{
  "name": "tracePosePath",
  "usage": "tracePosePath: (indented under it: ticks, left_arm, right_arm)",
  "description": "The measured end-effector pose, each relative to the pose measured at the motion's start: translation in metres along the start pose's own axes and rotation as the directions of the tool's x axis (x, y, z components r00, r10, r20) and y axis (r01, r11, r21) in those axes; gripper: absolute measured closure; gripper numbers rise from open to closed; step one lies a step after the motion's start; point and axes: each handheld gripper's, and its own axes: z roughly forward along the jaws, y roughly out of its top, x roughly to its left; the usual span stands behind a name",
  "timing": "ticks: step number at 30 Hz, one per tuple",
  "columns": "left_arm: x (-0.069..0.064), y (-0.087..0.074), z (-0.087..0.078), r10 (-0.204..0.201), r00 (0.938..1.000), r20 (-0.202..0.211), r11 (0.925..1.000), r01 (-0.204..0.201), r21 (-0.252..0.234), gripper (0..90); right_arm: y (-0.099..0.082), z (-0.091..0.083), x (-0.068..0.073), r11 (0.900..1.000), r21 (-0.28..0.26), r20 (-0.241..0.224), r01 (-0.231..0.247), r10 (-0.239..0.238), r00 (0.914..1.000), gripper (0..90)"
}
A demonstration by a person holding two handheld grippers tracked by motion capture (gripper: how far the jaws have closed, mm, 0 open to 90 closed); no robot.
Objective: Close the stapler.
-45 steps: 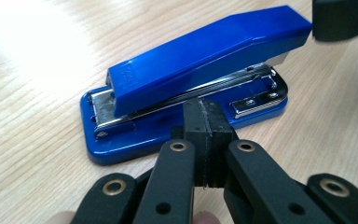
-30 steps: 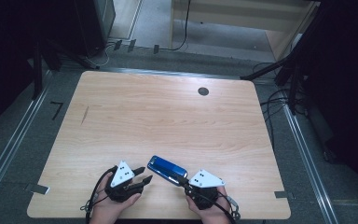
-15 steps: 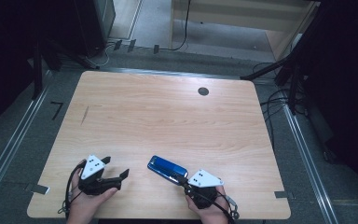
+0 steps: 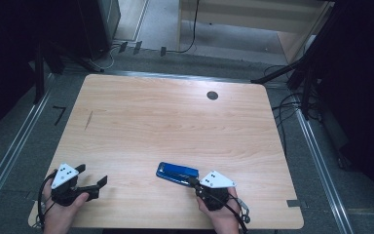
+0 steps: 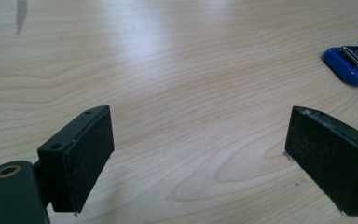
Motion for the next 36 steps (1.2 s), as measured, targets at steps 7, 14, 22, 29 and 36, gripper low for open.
tracePosePath:
  ticks: [7,14,22,29,36]
  left_arm:
    - [0.009,0.001,-0.004,-0.027,0.9991,-0.034,0.9994,0.026,-0.023,7.9]
    - [0.017,-0.001,-0.001,-0.066,0.9959,-0.061,0.9978,0.065,-0.013,7.9]
    - [0.015,-0.002,0.002,-0.056,0.9958,-0.073,0.9984,0.056,-0.004,7.9]
    - [0.016,-0.002,0.002,-0.060,0.9957,-0.071,0.9982,0.060,-0.002,7.9]
    - [0.016,-0.003,0.003,-0.058,0.9960,-0.068,0.9983,0.058,-0.001,7.9]
  right_arm:
    - [0.003,0.003,-0.010,0.9999,-0.008,0.013,-0.006,0.006,0.9999,90.0]
    - [0.005,0.007,-0.017,0.9997,-0.018,0.023,-0.019,0.019,0.9996,90.0]
    - [0.007,0.010,-0.020,0.9994,-0.020,0.028,-0.027,0.028,0.9992,90.0]
    - [0.008,0.005,-0.022,0.9992,-0.027,0.015,-0.029,0.030,0.9994,90.0]
    - [0.009,-0.007,-0.031,0.9982,-0.046,0.003,-0.037,0.037,0.9993,75.8]
